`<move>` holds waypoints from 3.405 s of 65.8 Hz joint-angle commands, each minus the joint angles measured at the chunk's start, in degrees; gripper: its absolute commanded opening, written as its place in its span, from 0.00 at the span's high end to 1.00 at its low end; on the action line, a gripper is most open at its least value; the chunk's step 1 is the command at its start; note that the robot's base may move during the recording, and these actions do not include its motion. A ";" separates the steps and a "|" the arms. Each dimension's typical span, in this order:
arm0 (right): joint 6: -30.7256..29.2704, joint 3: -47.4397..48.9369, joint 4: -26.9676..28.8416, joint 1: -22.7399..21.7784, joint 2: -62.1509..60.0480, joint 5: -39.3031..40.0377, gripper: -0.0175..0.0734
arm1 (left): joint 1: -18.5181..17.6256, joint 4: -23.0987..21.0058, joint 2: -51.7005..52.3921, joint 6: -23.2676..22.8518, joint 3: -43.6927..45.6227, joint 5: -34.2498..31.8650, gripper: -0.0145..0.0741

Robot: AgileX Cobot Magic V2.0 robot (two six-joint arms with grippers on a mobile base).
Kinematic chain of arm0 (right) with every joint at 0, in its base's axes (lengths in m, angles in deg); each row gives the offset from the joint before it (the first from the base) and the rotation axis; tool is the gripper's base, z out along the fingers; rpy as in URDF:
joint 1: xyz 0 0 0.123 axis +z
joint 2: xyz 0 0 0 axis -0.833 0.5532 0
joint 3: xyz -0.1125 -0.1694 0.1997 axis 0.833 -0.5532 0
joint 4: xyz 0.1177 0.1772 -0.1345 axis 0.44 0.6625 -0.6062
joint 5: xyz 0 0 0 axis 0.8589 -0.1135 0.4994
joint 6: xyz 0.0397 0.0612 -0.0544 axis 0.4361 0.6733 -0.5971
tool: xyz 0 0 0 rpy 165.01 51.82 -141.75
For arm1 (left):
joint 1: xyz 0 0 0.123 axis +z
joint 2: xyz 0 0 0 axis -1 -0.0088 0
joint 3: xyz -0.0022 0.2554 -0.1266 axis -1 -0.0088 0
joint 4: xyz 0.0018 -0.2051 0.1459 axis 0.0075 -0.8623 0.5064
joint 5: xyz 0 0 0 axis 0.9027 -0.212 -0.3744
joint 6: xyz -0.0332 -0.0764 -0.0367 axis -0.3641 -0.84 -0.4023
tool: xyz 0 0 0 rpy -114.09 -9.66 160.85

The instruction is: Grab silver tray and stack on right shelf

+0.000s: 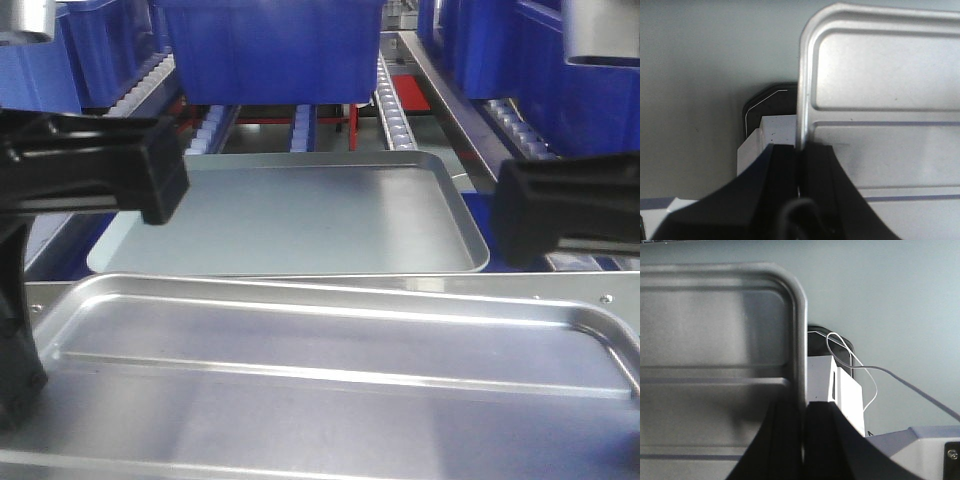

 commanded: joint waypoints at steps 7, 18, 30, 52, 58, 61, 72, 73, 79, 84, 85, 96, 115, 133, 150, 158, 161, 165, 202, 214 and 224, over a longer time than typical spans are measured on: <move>0.13 0.98 -4.71 -0.33 -1.14 -12.23 0.72 | 0.15 5.18 1.71 0.31 0.89 14.06 0.94; 0.13 0.98 -4.66 -0.33 -1.14 -12.85 0.72 | 0.15 5.67 1.71 0.31 0.89 13.51 0.94; -6.08 2.12 -7.28 -0.59 -1.14 -8.04 0.72 | 0.15 8.68 1.71 1.90 1.03 11.88 0.94; -16.80 10.68 -7.44 -13.59 2.23 7.45 0.72 | 13.50 8.66 1.60 11.18 4.34 -5.68 0.94; -20.93 13.49 -7.44 -17.97 5.95 11.76 0.72 | 18.67 8.54 1.20 18.63 5.38 -12.62 0.94; -23.07 15.08 -7.44 -19.75 8.05 13.48 0.72 | 20.88 8.54 0.41 21.40 6.09 -15.35 0.94; -25.37 22.64 -7.44 -24.67 16.92 17.28 0.72 | 28.31 6.04 -5.18 26.63 10.54 -19.87 0.94; -25.37 23.39 -7.44 -24.95 17.72 17.58 0.72 | 28.85 5.43 -5.84 27.45 11.01 -20.19 0.94; -26.01 28.04 -7.44 -26.23 22.71 19.14 0.72 | 31.71 1.46 -10.27 33.04 14.23 -22.56 0.94; -27.69 32.39 -7.44 -27.09 27.29 20.63 0.72 | 33.64 -1.01 -14.80 34.86 17.41 -24.14 0.94; -27.69 33.03 -7.44 -27.25 27.92 20.69 0.72 | 33.87 -1.13 -15.49 34.86 17.87 -24.39 0.94; -27.69 39.14 -7.37 -28.73 33.78 21.41 0.72 | 35.66 -1.26 -22.49 34.95 22.97 -26.12 0.94; -27.69 42.30 -6.35 -31.50 38.90 21.67 0.72 | 36.44 -1.26 -30.96 37.09 31.20 -26.51 0.94; -27.69 42.30 -6.35 -31.93 39.04 22.87 0.72 | 36.44 -1.37 -33.31 37.49 34.03 -25.08 0.94; -27.69 42.30 -6.35 -31.93 39.04 23.05 0.72 | 36.44 -1.37 -33.31 37.49 34.03 -25.08 0.94; -27.69 42.30 -6.35 -31.93 39.04 23.29 0.71 | 36.44 -0.95 -33.31 37.49 34.03 -25.18 0.94; -27.69 42.30 -6.35 -31.93 39.04 23.48 0.69 | 36.44 0.77 -33.31 37.49 34.03 -25.04 0.94; -27.69 42.30 -6.23 -31.93 39.04 23.55 0.65 | 36.44 1.67 -33.31 37.49 34.03 -24.81 0.94; -27.69 44.74 -5.95 -31.93 38.66 21.91 0.63 | 36.44 -0.93 -34.03 37.23 35.34 -24.23 0.59; -27.69 46.75 -5.95 -31.93 38.72 21.53 0.72 | 36.44 -0.82 -34.03 37.23 36.81 -20.87 0.92; -27.69 47.47 -5.94 -31.93 38.55 19.30 0.72 | 36.57 -2.96 -34.03 37.23 37.57 -18.42 0.94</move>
